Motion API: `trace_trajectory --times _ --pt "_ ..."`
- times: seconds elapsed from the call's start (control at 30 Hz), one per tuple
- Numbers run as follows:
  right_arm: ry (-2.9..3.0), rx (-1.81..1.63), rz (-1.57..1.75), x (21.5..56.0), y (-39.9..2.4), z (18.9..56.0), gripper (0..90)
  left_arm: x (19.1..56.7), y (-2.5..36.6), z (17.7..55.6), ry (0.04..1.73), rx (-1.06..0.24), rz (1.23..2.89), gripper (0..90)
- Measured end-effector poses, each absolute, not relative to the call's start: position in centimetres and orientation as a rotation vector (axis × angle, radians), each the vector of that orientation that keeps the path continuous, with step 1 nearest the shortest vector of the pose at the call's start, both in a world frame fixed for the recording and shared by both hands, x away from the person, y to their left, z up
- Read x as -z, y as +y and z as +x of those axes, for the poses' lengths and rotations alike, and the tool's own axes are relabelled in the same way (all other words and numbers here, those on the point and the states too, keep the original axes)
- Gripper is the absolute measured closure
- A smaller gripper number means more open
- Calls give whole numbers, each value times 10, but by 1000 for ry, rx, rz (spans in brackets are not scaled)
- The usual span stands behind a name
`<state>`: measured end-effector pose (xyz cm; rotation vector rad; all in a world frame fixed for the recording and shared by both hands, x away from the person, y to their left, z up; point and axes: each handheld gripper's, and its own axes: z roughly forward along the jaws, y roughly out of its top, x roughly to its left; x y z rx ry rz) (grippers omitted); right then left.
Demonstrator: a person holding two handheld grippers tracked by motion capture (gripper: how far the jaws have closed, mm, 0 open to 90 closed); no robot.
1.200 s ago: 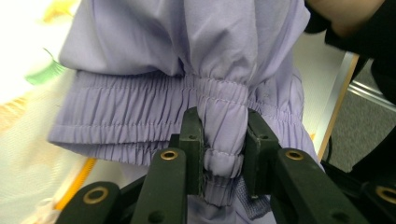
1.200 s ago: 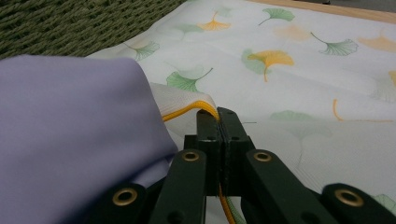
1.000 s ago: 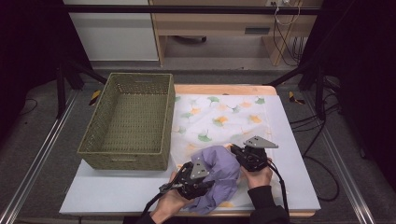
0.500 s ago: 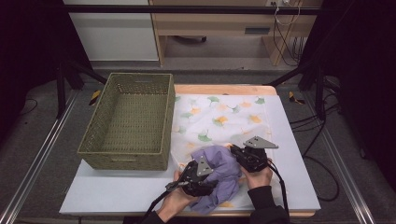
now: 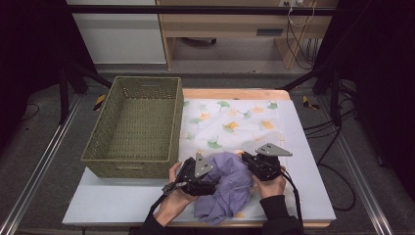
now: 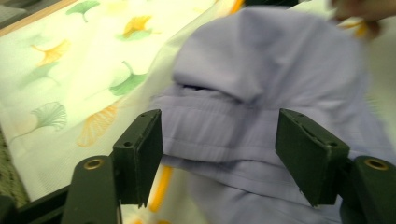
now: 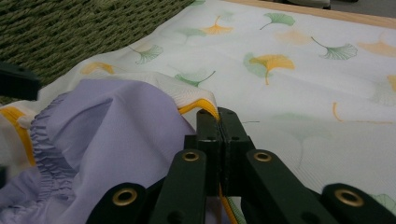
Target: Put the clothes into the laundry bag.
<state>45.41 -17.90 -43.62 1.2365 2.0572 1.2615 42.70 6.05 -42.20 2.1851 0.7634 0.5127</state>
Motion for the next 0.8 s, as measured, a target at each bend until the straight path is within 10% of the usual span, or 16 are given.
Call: trace_trajectory --times 0.17,0.43,0.8 --pt "2057 -1261 1236 436 -179 454 888 434 53 441 806 -502 2228 375" --pt "2053 -1263 1240 436 -179 453 888 432 54 437 801 -465 2215 759" --pt "2046 -1268 1234 435 -178 453 888 418 33 414 676 -424 2208 772"
